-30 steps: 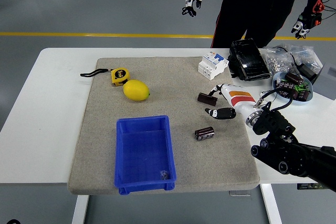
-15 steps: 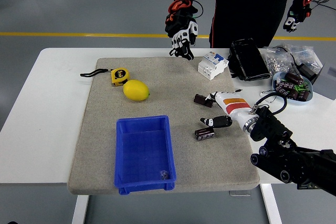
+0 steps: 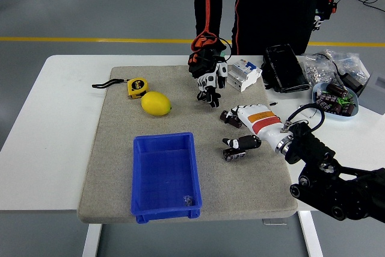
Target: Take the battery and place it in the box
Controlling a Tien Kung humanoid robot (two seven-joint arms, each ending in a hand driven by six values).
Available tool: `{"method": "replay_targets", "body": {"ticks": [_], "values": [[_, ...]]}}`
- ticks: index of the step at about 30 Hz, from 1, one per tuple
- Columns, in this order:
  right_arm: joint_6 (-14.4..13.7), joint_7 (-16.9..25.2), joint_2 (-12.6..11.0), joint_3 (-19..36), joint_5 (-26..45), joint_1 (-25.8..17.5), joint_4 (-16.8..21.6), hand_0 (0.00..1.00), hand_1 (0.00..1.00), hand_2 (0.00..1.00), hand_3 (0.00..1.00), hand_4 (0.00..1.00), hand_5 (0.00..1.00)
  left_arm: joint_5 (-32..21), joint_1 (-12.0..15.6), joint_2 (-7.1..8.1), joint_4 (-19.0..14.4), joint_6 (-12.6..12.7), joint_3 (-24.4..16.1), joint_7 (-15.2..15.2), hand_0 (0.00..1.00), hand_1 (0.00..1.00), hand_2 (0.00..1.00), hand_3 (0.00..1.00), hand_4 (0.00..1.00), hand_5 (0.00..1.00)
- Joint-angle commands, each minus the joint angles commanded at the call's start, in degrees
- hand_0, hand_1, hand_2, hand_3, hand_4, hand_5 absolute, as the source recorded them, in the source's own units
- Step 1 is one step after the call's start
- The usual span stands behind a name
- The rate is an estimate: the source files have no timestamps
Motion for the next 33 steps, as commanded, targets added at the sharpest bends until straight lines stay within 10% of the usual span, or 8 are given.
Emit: {"method": "replay_targets", "body": {"ticks": [17,33], "values": [[0.29,1.72,4.3,-1.34,6.49,2.14,-8.19,0.502,0.57,0.675,0.555,0.813,0.367,0.45,-0.47,-0.12,-0.2,-0.5,-0.2,0.23,0.647,0.649,0.646,0.581,0.627,0.584],[0.44,1.26,3.2,0.18,5.22,2.5,-7.5,0.515,0.576,0.668,0.544,0.789,0.346,0.18,-0.39,-0.07,-0.17,-0.48,-0.05,0.14,0.649,0.649,0.646,0.582,0.627,0.585]]}}
